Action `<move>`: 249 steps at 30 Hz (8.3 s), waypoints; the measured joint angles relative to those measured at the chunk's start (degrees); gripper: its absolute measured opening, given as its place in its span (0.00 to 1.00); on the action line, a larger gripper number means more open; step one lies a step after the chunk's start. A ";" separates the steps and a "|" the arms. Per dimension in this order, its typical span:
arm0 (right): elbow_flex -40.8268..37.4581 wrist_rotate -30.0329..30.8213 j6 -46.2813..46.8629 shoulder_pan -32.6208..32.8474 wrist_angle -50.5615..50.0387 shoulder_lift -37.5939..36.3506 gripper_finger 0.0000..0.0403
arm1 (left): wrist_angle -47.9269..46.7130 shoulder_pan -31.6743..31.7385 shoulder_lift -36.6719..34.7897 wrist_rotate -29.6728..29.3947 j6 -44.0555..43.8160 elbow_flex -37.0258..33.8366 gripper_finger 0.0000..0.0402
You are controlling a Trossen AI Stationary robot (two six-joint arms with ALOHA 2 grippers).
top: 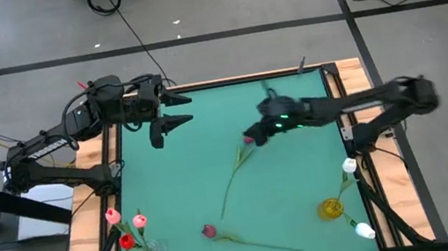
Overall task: Sort flowers into vase by color
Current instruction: Put the top dark red flower into the yellow transparntl vase
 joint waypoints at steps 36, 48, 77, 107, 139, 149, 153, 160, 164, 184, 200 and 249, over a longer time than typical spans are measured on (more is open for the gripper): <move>23.19 -6.50 51.73 0.66 -18.90 37.31 0.04 | 0.00 0.00 0.00 0.00 0.09 -0.02 0.62; 22.88 6.10 36.10 0.32 -20.33 28.81 0.02 | 0.00 0.01 0.00 0.00 0.22 -0.02 0.62; 22.97 6.93 -21.59 -2.32 8.40 9.31 0.01 | 3.39 -0.11 0.15 -0.23 -16.71 -0.04 0.62; 22.99 -2.09 -27.26 -2.93 9.09 1.71 0.01 | 9.24 -2.25 16.46 -13.09 -12.78 -0.04 0.61; 31.68 -12.54 -40.58 -3.33 -5.34 1.72 0.63 | 21.79 -1.50 17.35 -1.46 0.62 -0.04 0.00; 32.41 -8.26 -38.22 -3.39 -1.26 2.60 0.56 | 22.08 -1.60 17.80 -1.47 -0.84 -0.04 0.00; 32.39 -8.89 -37.89 -3.27 -1.75 3.78 0.44 | 23.41 -1.60 18.26 -1.44 -1.27 0.00 0.00; 32.37 -8.34 -38.26 -3.24 -1.91 3.66 0.13 | 24.01 -1.60 18.34 -1.60 -2.91 0.00 0.01; 32.37 -8.30 -41.10 -3.06 -2.60 3.27 0.04 | 24.28 -1.62 18.34 -2.09 -3.65 0.00 0.07; 32.34 -5.20 -43.63 -2.19 -15.40 -8.48 0.03 | 13.62 2.22 4.81 -2.99 -0.87 0.02 0.52; 32.30 -12.11 -45.46 -0.92 -25.83 -10.76 0.03 | 13.57 2.16 4.96 -2.99 -1.27 0.00 0.52; -18.10 -33.62 -35.43 32.45 2.78 -50.08 0.03 | 13.75 2.16 4.98 -2.98 -1.36 0.00 0.52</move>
